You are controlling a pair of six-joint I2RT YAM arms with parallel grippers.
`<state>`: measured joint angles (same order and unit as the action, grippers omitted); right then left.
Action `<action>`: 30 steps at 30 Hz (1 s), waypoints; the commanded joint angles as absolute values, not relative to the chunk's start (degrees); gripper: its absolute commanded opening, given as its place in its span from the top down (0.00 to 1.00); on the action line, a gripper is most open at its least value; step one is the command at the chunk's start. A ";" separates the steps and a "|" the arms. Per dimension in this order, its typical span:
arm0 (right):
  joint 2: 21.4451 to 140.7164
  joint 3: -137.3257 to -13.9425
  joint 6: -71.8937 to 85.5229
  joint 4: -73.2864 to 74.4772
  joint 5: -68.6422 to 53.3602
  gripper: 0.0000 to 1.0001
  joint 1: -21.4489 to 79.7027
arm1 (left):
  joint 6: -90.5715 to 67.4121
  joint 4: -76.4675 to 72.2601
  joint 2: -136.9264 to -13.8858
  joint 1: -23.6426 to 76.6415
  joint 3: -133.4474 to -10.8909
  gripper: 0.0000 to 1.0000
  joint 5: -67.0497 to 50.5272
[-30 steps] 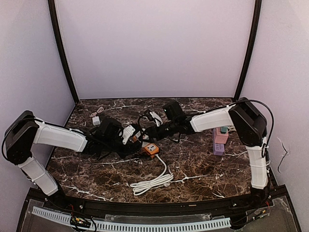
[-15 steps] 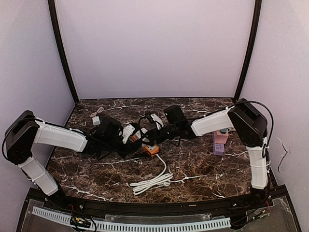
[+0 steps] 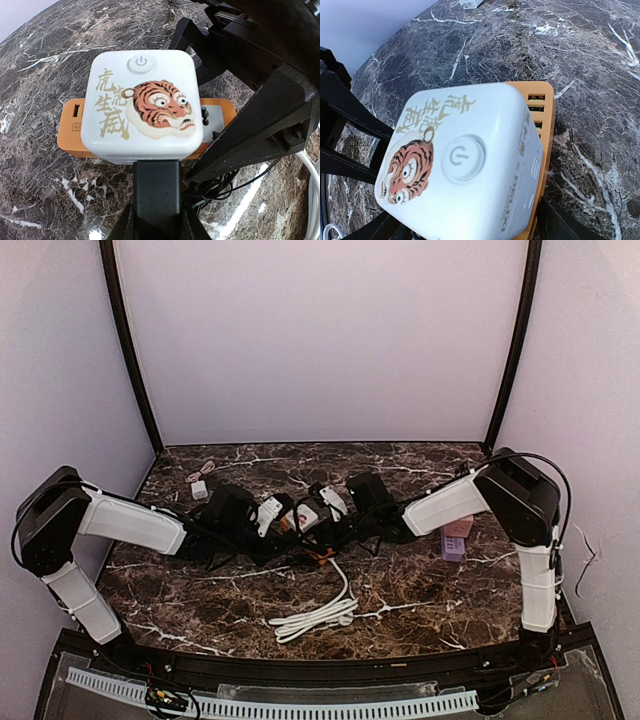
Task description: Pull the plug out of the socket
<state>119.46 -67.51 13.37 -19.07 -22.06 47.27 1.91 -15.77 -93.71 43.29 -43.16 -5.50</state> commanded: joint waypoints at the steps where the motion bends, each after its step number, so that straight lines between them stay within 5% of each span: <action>1: 117.98 -66.00 13.21 -24.86 -19.57 0.14 48.42 | 0.71 -15.29 -94.75 43.47 -44.07 0.95 -7.42; 30: 117.38 -61.60 12.44 -35.77 -16.56 0.13 48.67 | -1.60 -13.78 -96.55 43.45 -46.24 0.95 -7.85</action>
